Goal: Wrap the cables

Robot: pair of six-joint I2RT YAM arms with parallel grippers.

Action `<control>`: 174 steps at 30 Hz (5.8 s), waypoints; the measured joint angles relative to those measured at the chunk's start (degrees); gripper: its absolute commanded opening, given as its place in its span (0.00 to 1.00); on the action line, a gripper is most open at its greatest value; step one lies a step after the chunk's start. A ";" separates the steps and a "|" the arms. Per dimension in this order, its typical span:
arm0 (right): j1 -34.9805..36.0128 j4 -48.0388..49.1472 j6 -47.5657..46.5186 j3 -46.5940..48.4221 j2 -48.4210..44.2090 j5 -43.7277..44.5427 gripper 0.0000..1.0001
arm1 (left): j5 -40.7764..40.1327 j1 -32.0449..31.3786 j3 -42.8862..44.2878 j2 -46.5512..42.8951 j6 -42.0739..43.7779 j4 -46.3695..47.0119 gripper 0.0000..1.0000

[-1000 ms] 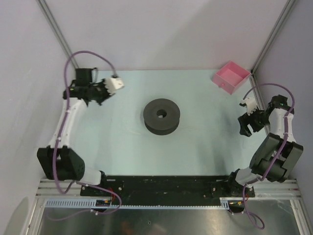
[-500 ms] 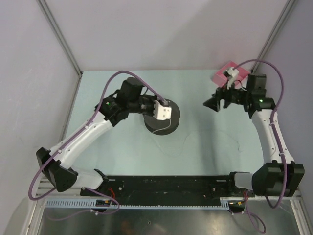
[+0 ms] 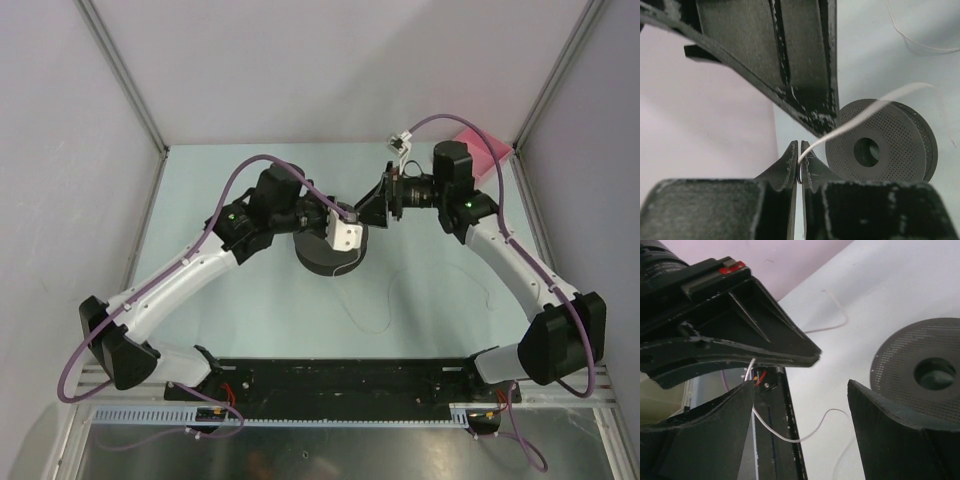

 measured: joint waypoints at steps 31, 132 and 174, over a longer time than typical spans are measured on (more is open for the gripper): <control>3.37 -4.50 -1.40 0.00 -0.37 0.66 0.71 | -1.53 -0.46 -5.97 -0.02 2.54 2.73 0.10; 12.41 2.67 -46.05 -7.17 -9.97 31.54 0.94 | 20.39 20.65 -10.69 -0.13 -98.47 37.51 0.00; 20.98 15.78 -51.47 -7.15 -8.87 43.89 0.29 | 0.92 11.65 -11.43 -4.63 -90.51 37.05 0.00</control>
